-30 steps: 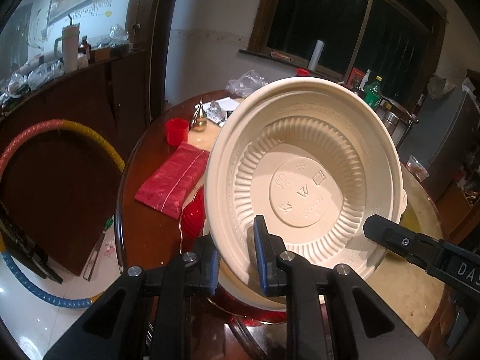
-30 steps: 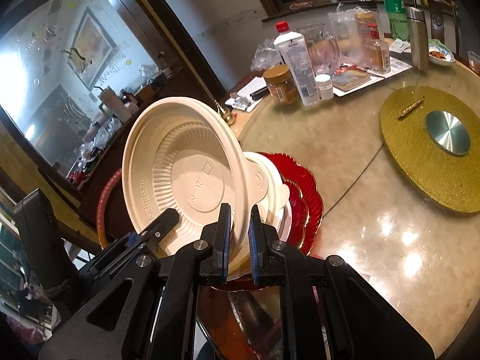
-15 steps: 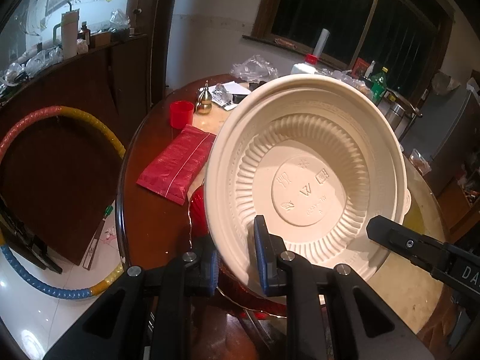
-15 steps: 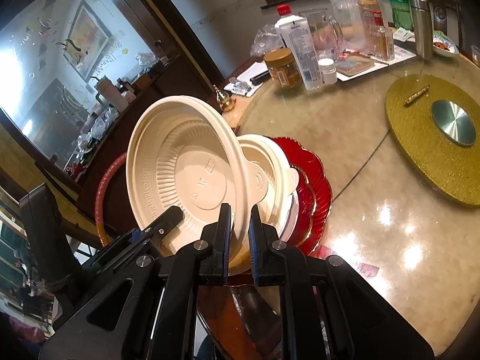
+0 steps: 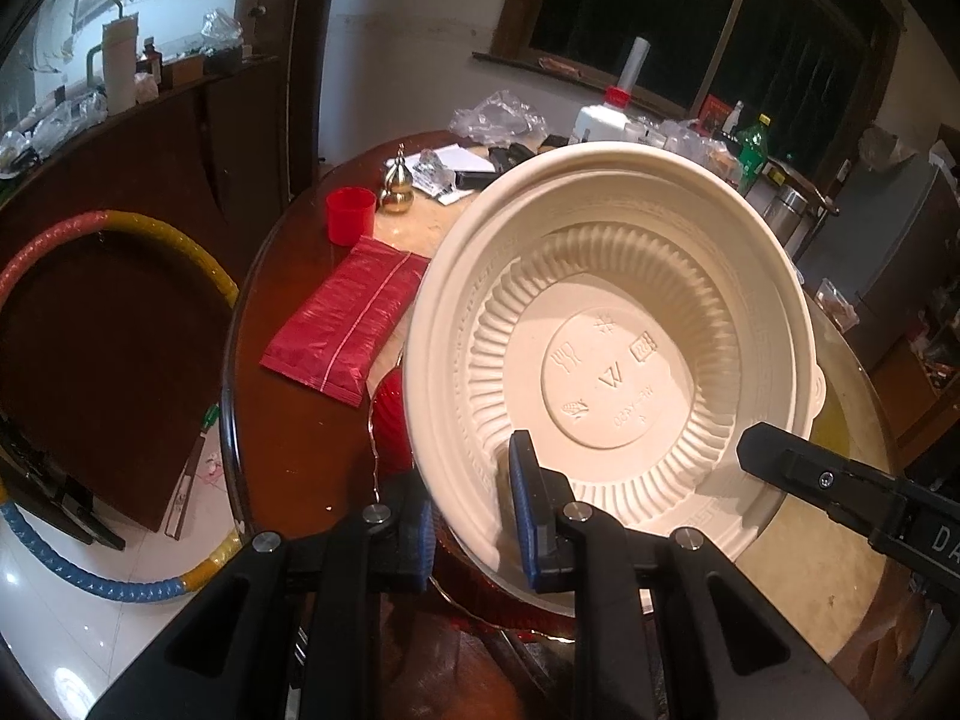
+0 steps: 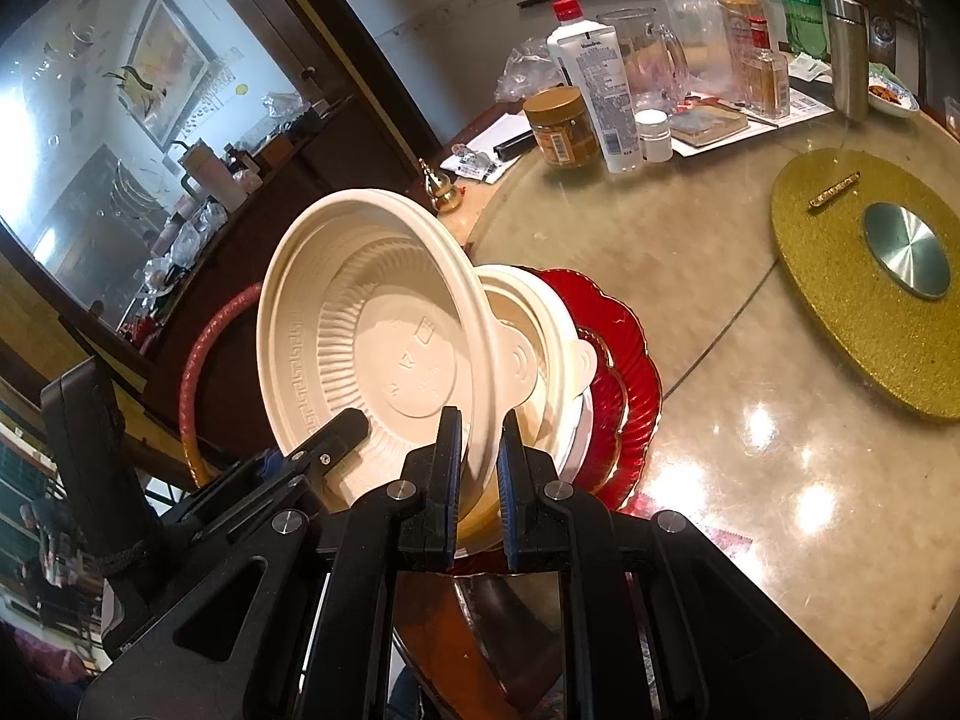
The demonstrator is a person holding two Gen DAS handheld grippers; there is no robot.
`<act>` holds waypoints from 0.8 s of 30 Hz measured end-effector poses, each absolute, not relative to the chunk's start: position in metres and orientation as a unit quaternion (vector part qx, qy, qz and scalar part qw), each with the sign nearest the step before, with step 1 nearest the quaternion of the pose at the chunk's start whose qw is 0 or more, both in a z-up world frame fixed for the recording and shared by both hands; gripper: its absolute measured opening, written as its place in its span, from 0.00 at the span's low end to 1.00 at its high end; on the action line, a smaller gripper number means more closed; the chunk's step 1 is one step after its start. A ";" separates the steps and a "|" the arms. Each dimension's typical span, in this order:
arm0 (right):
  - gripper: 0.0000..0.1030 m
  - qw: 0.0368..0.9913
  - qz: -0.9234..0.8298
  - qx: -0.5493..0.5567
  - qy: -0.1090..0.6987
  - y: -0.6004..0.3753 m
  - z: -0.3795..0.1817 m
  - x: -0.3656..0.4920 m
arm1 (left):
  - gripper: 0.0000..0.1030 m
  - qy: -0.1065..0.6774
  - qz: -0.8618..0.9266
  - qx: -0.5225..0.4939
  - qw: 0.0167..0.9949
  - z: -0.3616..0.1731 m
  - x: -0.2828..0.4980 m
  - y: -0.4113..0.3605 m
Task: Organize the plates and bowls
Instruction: 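Lower the left tool's white bowl onto the stack and open both tools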
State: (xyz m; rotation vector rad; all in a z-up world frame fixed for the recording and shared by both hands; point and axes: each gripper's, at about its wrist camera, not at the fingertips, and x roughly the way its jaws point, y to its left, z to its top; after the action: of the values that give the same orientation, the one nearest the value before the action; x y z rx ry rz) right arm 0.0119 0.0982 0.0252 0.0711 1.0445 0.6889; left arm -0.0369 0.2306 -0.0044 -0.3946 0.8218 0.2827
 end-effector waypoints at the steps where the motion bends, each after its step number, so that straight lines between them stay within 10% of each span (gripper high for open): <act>1: 0.10 0.808 0.322 0.033 0.492 0.099 0.025 0.014 | 0.20 0.398 0.133 -0.191 0.887 -0.004 -0.035 0.232; 24: 0.11 0.738 0.349 0.063 0.574 0.094 0.016 0.028 | 0.22 0.484 0.075 -0.145 0.860 -0.005 -0.024 0.236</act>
State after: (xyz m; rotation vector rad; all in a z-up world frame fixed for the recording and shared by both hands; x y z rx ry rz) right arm 0.0283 0.0935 0.0159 0.1391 1.2612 0.7656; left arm -0.0243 0.2360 -0.0046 -0.3050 1.0165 0.1581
